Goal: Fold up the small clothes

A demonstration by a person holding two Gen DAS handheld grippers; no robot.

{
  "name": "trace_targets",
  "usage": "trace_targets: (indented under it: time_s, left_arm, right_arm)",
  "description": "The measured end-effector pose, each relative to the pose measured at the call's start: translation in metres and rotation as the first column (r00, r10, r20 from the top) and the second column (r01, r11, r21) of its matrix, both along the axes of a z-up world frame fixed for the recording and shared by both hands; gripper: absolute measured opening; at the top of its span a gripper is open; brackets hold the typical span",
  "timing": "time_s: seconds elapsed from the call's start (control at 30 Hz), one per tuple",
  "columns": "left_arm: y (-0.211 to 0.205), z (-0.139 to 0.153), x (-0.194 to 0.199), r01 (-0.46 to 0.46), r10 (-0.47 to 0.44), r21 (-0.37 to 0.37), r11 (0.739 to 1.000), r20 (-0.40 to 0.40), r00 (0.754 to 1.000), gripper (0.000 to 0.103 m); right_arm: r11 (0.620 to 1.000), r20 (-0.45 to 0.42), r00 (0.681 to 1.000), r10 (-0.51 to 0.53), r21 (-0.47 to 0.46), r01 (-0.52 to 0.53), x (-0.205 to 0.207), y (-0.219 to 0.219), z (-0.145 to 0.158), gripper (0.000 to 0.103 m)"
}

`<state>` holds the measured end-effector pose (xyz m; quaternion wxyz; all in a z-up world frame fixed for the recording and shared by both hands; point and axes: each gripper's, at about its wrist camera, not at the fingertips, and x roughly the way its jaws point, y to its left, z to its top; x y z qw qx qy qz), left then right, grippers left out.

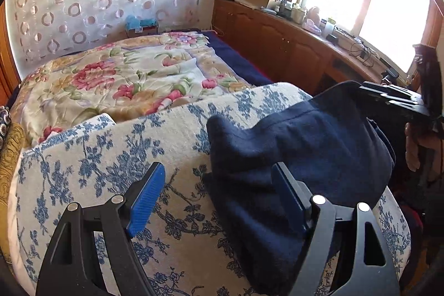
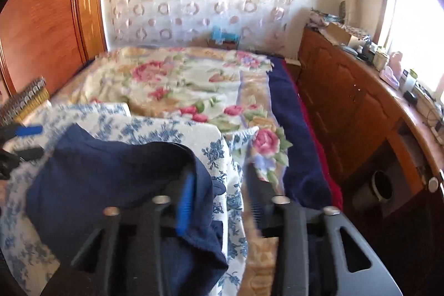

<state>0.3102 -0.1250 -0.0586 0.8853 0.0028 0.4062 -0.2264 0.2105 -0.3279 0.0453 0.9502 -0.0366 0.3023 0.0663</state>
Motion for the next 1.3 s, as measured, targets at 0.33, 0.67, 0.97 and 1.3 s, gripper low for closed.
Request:
trace_targets:
  time_s: [0.33, 0.67, 0.97, 1.3]
  left_arm:
    - [-0.005, -0.025, 0.0, 0.034, -0.042, -0.067, 0.997, -0.134, 0.99, 0.063]
    - [-0.008, -0.027, 0.0, 0.034, -0.059, -0.15, 0.988, -0.168, 0.984, 0.043]
    - [-0.007, -0.012, -0.009, 0.055, -0.075, -0.168, 0.984, -0.116, 0.99, 0.012]
    - [0.005, 0.04, -0.04, 0.083, -0.078, -0.203, 0.976, 0.036, 0.996, 0.01]
  right_arm:
    - [0.993, -0.1, 0.994, 0.049, 0.111, -0.038, -0.029, 0.002, -0.043, 0.068]
    - [0.961, -0.181, 0.977, 0.111, 0.271, -0.059, 0.0, -0.016, -0.063, 0.068]
    - [0.931, -0.188, 0.967, 0.171, 0.351, -0.097, 0.003, -0.022, -0.065, 0.041]
    - [0.964, -0.028, 0.986, 0.165, 0.216, -0.155, -0.021, 0.003, -0.028, 0.02]
